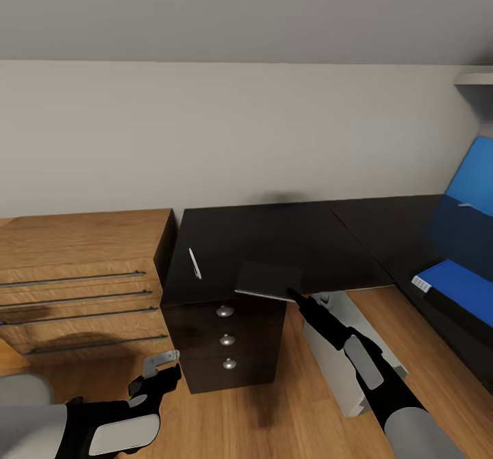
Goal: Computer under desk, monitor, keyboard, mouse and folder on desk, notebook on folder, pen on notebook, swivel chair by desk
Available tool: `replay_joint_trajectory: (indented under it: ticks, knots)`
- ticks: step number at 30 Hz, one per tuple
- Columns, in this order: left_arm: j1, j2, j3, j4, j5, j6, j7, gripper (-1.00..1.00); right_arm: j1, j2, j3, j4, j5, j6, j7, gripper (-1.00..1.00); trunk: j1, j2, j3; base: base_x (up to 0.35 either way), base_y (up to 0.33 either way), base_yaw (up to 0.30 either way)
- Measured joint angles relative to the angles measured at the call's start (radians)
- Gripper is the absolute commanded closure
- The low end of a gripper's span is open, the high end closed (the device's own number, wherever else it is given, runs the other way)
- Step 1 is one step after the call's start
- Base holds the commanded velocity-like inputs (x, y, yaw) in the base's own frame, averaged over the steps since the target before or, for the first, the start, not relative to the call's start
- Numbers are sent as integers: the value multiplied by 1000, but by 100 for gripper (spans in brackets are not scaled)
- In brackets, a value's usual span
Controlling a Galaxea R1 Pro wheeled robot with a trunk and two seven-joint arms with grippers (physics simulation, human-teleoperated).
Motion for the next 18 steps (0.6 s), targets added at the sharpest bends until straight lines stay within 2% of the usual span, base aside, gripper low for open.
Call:
replay_joint_trajectory:
  ticks: [4,10,18]
  knots:
    - [0,0,-1,0,0,0,0,-100,6,-1,0,-28,-1,0,0,100,-15,28,13,0,0,0]
    - [0,-8,-3,0,-1,-1,1,-100,57,-2,0,-129,2,2,-5,100,-38,70,31,0,0,0]
    - [0,-16,-27,-1,-1,-13,5,-100,92,-4,-1,-224,2,6,-18,100,-69,126,56,0,0,0]
